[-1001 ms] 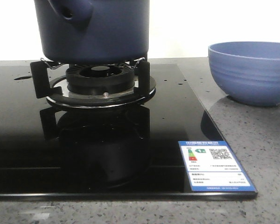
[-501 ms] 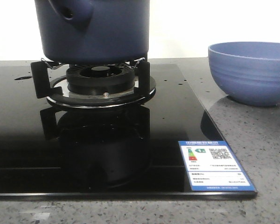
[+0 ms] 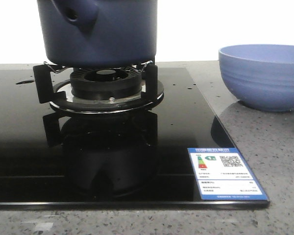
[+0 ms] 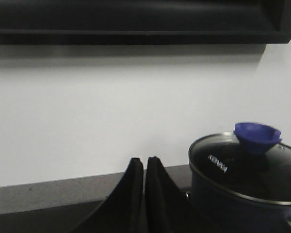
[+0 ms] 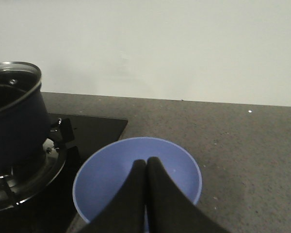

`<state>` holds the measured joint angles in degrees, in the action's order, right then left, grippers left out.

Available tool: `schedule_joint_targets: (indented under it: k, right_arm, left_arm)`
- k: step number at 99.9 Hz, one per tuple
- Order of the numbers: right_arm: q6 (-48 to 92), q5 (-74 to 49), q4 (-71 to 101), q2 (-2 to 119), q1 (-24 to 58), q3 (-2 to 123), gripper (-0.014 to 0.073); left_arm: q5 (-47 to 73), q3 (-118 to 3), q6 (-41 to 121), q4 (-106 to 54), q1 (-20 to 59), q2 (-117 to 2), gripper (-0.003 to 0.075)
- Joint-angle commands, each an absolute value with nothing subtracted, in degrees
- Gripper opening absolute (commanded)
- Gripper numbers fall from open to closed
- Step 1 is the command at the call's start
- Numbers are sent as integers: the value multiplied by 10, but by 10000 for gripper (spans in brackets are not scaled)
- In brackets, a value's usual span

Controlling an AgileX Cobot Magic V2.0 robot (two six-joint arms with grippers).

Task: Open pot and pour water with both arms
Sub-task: 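Lower the glass lid onto the pot with left gripper and release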

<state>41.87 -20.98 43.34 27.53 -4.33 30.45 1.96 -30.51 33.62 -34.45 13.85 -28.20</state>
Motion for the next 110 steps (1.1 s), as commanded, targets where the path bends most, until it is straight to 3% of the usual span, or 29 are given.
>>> schedule_joint_targets:
  k: [1, 31, 110]
  right_arm:
    - [430, -143, 449, 229, -47, 264, -64]
    - [429, -132, 449, 173, -47, 193, -64]
    - [429, -132, 451, 173, -47, 193, -64]
  left_arm:
    - [-35, -260, 329, -362, 130, -224, -20]
    - [-47, -176, 329, -366, 128, -104, -20]
    - [-48, -172, 323, -352, 128, -103, -20]
